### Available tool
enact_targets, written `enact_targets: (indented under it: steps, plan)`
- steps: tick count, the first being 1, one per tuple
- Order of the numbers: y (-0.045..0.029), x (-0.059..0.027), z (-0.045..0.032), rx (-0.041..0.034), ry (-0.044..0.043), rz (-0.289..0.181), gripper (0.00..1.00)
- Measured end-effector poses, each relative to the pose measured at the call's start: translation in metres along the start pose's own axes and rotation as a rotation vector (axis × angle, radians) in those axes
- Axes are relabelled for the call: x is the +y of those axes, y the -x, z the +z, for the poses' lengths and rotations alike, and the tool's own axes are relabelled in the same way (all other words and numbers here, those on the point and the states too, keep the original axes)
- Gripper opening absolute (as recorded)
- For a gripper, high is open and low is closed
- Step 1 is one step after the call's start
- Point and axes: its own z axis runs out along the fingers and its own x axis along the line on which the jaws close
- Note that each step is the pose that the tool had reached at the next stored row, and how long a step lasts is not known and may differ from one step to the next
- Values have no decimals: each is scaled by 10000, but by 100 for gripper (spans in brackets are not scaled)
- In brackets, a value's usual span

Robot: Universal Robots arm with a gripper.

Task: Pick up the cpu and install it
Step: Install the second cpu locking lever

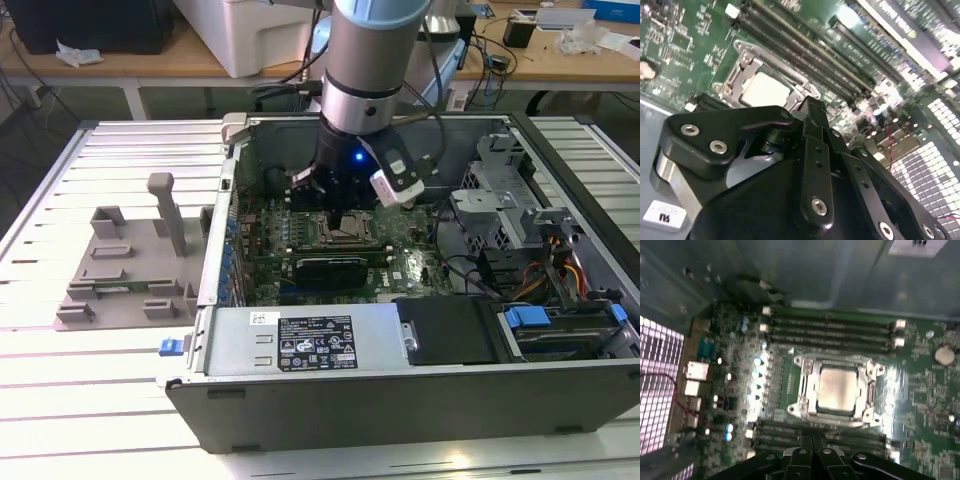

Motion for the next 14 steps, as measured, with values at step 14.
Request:
enact_targets:
  steps: [14]
  plan:
    - [-162,-96,430,102,36,-577,11]
